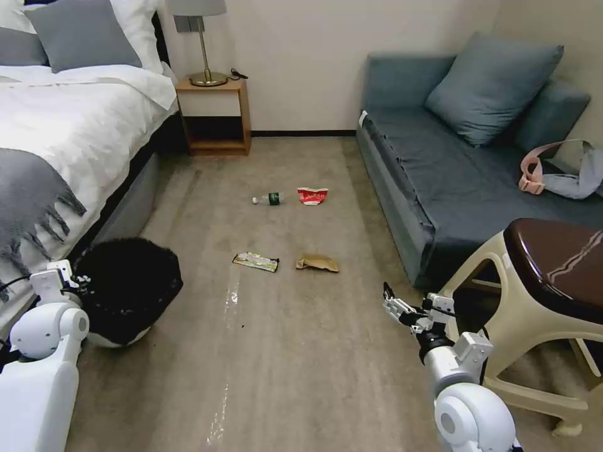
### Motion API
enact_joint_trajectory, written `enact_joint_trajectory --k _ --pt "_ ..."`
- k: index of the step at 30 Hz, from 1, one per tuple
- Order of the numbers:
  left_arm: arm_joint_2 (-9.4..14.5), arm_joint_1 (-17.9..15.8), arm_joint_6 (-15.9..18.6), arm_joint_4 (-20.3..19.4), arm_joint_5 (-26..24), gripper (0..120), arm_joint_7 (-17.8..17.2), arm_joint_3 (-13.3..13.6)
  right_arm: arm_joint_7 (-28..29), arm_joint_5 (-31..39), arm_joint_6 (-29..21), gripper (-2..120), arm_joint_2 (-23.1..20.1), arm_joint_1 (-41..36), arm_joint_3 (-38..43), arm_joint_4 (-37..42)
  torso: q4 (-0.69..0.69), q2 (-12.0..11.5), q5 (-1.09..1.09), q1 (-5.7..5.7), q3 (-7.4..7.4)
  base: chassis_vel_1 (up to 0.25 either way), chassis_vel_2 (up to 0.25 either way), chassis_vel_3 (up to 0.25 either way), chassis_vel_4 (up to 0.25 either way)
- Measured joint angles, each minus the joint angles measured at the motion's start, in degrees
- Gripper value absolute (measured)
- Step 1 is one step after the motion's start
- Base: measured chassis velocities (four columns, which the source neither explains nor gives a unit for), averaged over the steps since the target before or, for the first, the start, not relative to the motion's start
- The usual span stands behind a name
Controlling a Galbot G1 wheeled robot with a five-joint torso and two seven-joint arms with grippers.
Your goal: Pick up the trash bin, then pick up the garbage on the floor and place it into the trash bin.
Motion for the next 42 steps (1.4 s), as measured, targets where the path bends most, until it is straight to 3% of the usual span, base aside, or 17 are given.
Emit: enact_joint_trajectory --k 6,24,42 --pt "-0.5 0.4 -0.5 -3.2 3.8 4 0.0 -0.2 -2.1 -0.1 0.5 100 -0.4 0.1 -0.1 -1.2 -0.01 0.0 0.00 0.00 0.00 0.000 0.000 0.000 0.000" --pt "-0.3 0.1 -1.5 -3.2 5.0 3 0.8 -0.5 -3.9 1.1 1.3 100 -1.2 2.2 -0.6 -4.6 0.00 0.0 0.00 0.00 0.00 -0.003 0.003 0.003 -0.003" --pt "-0.3 -0.4 -2.6 -2.7 4.9 3 0.7 -1.2 -4.1 1.1 1.5 100 -0.9 3.3 -0.9 -6.8 0.00 0.0 0.00 0.00 0.00 -0.123 0.117 0.123 -0.124"
